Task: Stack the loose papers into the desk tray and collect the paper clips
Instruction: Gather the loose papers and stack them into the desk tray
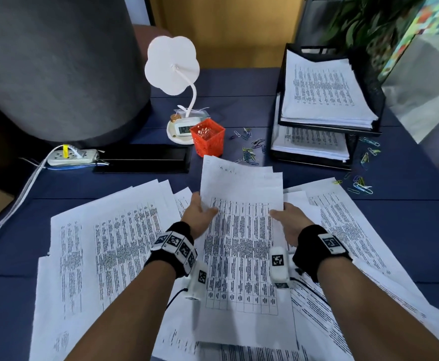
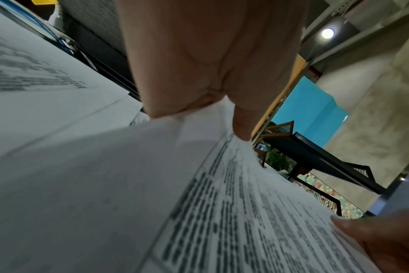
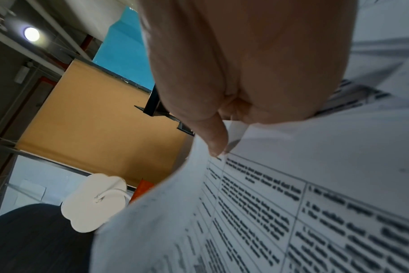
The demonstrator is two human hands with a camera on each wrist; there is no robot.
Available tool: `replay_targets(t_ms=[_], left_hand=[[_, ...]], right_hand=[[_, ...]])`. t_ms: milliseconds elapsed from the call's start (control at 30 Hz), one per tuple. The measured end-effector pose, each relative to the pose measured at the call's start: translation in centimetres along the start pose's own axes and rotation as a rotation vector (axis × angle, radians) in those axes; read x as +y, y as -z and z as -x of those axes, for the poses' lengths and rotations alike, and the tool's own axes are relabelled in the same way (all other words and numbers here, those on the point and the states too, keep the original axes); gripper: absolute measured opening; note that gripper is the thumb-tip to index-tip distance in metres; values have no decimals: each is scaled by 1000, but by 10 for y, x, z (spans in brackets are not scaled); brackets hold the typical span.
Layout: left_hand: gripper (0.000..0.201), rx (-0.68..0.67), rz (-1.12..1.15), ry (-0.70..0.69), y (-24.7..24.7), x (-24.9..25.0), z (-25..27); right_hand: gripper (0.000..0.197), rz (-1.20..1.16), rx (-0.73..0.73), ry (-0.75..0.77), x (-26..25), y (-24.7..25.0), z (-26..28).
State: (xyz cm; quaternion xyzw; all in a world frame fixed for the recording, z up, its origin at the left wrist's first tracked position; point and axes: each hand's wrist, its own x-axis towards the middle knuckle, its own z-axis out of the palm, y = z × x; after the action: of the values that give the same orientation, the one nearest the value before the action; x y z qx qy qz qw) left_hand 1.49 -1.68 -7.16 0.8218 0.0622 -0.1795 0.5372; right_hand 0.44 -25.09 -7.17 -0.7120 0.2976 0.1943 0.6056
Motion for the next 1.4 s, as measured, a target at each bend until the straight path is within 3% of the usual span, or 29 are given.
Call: replay_targets(t_ms=[100, 200, 267, 367, 433, 600, 733, 800, 900, 1133, 1233, 1400], left_hand=[[38, 44, -88, 64, -9, 0, 1], [25, 196, -118, 44, -7, 2, -2], [14, 293, -72, 21, -1, 5, -4], [10, 319, 94, -41, 10, 15, -6], [8, 347, 134, -123, 16, 32, 0], [15, 626, 142, -465, 36, 98, 24], [14, 686, 188, -642, 41, 131, 45], [4, 627, 226, -643, 37, 127, 43], [23, 539, 301, -565, 27, 108, 35], [27, 377, 539, -391, 27, 75, 24], [47, 296, 544, -340, 23, 73, 21], [40, 318, 486, -422, 17, 83, 20]], right_hand=[[34, 26, -8, 73, 2, 1, 4], [29, -12, 69, 187, 3, 0, 9], [22, -114, 136, 260, -3, 0, 15], [18, -256, 174, 365, -25, 1, 32], [22, -321, 178, 474, -48, 1, 46], [22, -358, 247, 833, -107, 1, 90], [27, -371, 244, 1014, -129, -2, 115], [23, -330, 244, 997, -125, -7, 113], [26, -338, 230, 885, -107, -12, 101], [32, -429, 166, 654, -74, -3, 80], [38, -389, 106, 649, -68, -10, 78], [37, -372, 173, 714, -74, -17, 77]])
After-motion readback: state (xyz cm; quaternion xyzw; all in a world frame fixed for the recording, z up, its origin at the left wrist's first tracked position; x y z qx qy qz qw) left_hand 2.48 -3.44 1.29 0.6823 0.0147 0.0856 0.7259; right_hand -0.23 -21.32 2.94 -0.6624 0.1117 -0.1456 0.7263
